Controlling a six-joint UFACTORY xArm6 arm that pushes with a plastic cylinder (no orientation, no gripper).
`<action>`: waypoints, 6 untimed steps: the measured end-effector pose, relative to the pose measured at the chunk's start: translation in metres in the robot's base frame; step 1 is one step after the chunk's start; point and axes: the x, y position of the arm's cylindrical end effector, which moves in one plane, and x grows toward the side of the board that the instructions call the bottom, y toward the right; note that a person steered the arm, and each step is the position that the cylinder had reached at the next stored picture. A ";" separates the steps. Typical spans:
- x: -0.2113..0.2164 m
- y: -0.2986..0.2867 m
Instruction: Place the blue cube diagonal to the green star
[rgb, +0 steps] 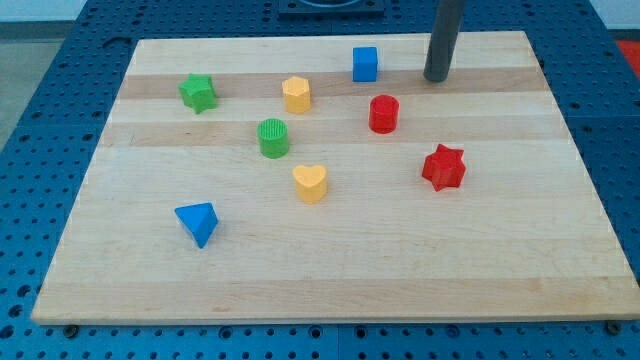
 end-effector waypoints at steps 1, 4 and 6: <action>-0.010 -0.029; -0.007 -0.218; -0.004 -0.258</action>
